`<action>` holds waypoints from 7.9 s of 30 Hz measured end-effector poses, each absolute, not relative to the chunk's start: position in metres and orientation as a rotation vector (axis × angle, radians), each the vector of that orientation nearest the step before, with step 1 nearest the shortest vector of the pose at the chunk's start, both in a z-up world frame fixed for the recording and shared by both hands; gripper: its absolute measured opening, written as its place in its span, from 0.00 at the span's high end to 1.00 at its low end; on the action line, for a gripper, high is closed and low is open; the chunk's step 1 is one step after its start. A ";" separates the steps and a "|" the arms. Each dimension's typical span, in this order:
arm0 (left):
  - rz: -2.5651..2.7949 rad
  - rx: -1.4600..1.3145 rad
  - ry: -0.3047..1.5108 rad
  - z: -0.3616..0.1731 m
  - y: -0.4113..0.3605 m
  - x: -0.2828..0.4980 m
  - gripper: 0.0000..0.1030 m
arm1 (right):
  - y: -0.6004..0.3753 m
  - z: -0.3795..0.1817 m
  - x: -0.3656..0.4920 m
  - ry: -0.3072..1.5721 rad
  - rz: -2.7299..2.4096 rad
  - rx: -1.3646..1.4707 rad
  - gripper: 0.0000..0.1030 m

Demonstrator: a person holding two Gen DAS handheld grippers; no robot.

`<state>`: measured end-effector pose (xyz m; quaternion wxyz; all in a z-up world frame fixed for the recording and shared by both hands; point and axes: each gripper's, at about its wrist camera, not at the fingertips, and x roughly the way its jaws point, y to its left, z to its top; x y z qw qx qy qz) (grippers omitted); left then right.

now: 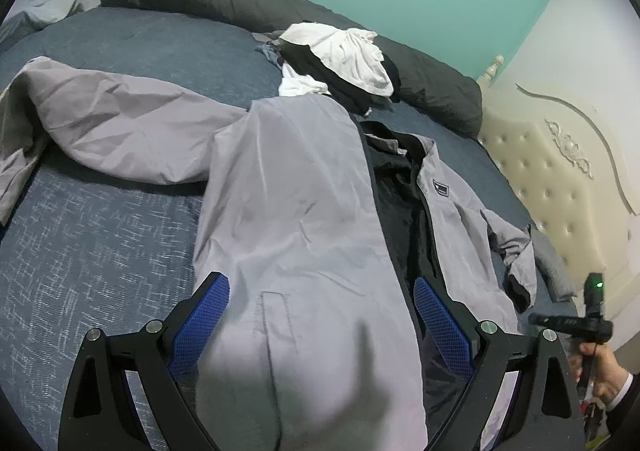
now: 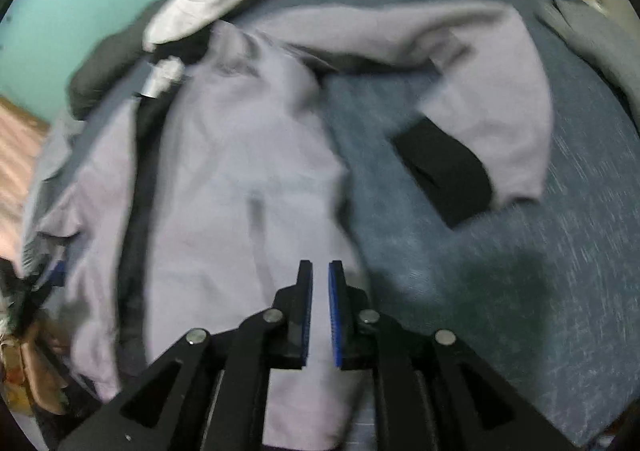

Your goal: Fold clothes

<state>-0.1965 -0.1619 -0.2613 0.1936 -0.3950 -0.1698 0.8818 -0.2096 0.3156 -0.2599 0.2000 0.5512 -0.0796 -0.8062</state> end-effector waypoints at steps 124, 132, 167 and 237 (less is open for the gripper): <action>2.531 -1.211 -0.125 -0.213 -0.129 -0.155 0.00 | 0.374 -0.242 -0.247 -0.273 -2.284 1.477 0.72; 2.586 -1.145 -0.060 -0.207 -0.104 -0.151 0.00 | 0.449 -0.272 -0.269 -0.484 -2.374 1.590 0.46; 2.508 -1.145 -0.017 -0.229 -0.049 -0.168 0.00 | 0.312 -0.331 -0.299 0.545 -2.455 1.583 0.59; 2.563 -1.163 0.084 -0.223 -0.025 -0.175 0.00 | 0.623 -0.180 -0.321 -0.274 -2.944 1.257 0.96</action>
